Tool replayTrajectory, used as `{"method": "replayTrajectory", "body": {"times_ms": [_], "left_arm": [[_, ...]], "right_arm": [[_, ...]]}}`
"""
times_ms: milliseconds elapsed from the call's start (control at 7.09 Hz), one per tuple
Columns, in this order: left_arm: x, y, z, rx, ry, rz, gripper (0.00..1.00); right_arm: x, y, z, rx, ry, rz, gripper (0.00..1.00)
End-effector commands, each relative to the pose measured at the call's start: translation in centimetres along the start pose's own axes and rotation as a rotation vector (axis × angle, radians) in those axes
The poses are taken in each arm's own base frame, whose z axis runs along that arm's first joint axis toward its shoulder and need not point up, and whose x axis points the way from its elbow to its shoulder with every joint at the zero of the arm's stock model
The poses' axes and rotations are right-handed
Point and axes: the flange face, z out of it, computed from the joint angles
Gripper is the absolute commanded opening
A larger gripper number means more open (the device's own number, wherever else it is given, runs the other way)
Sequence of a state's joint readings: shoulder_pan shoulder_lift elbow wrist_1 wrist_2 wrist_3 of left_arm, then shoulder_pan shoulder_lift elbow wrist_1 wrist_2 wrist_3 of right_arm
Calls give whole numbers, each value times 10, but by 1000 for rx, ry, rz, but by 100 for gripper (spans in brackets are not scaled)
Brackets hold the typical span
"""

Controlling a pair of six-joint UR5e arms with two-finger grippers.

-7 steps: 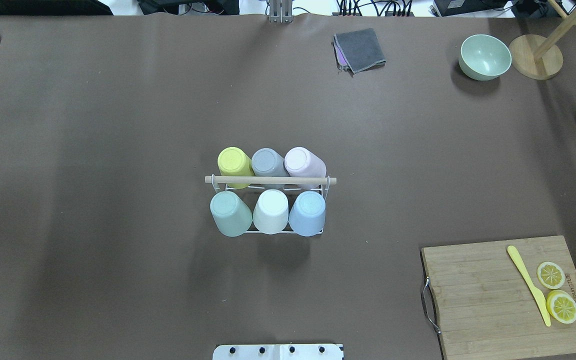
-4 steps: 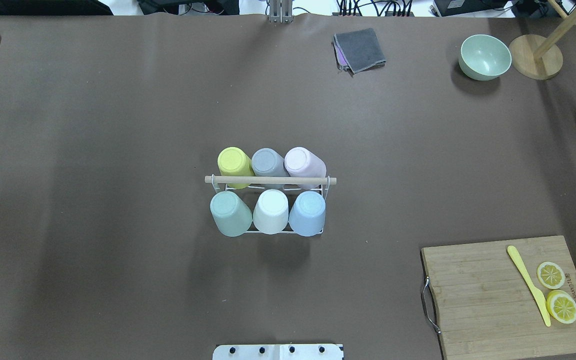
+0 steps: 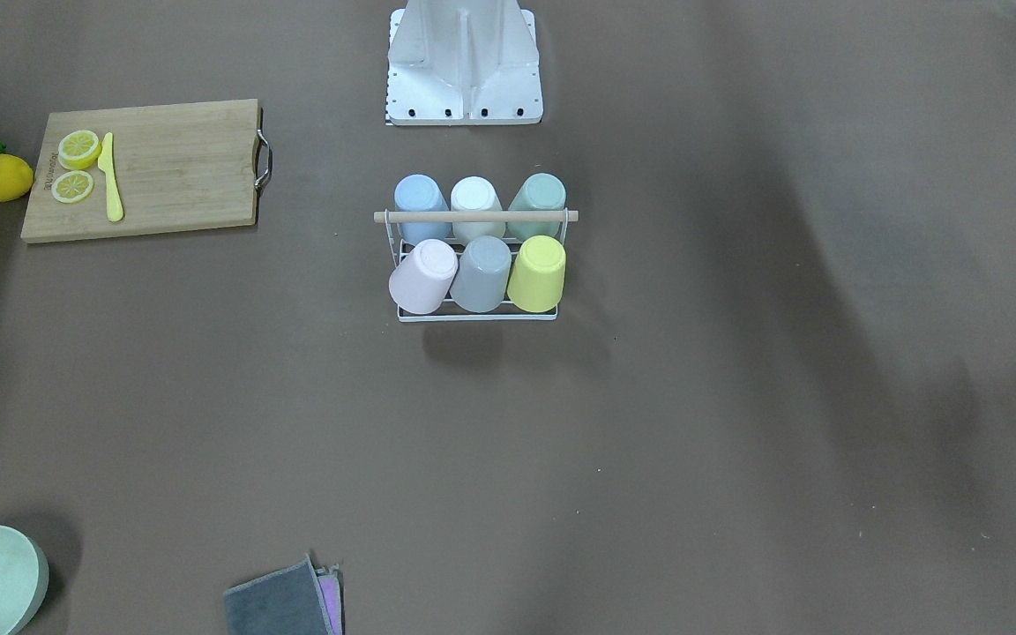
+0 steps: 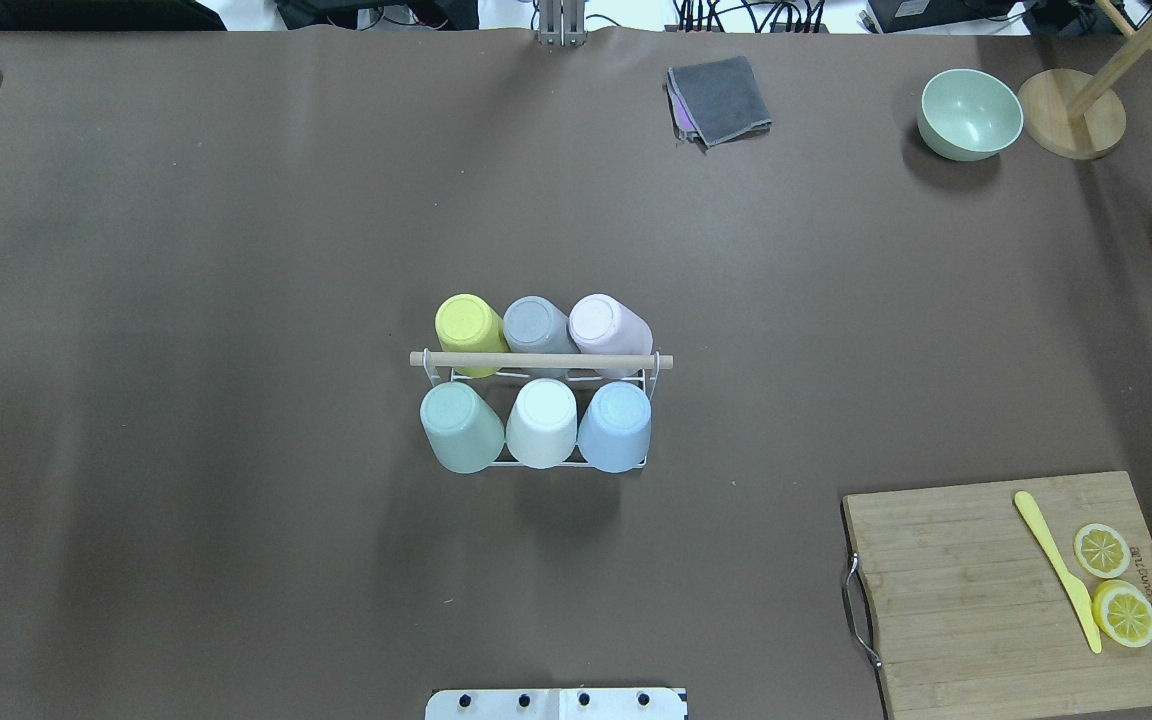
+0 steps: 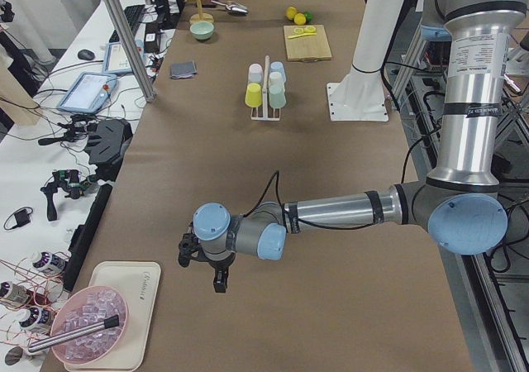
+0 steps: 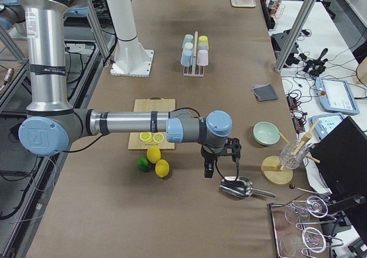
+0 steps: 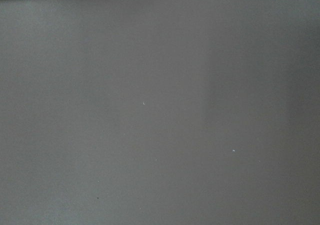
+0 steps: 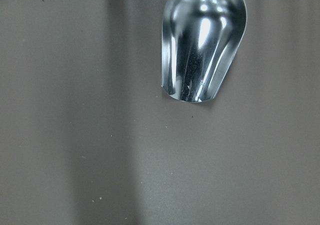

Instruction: Place cup on cup holder

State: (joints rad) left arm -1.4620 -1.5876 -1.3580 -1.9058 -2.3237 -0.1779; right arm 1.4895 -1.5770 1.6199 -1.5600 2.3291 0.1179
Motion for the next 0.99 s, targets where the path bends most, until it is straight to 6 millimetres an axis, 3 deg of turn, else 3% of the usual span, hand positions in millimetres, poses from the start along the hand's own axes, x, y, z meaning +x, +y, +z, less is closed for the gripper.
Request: {"method": "replayTrajectory", "body": {"times_ms": [0, 846], "left_arm": [[-3, 2, 2, -3, 0, -4, 98], [-9, 9, 8, 42, 9, 31, 98]], "right_arm": [[0, 0, 0, 0, 1, 0, 99], [8, 3, -10, 21, 0, 1, 99]]}}
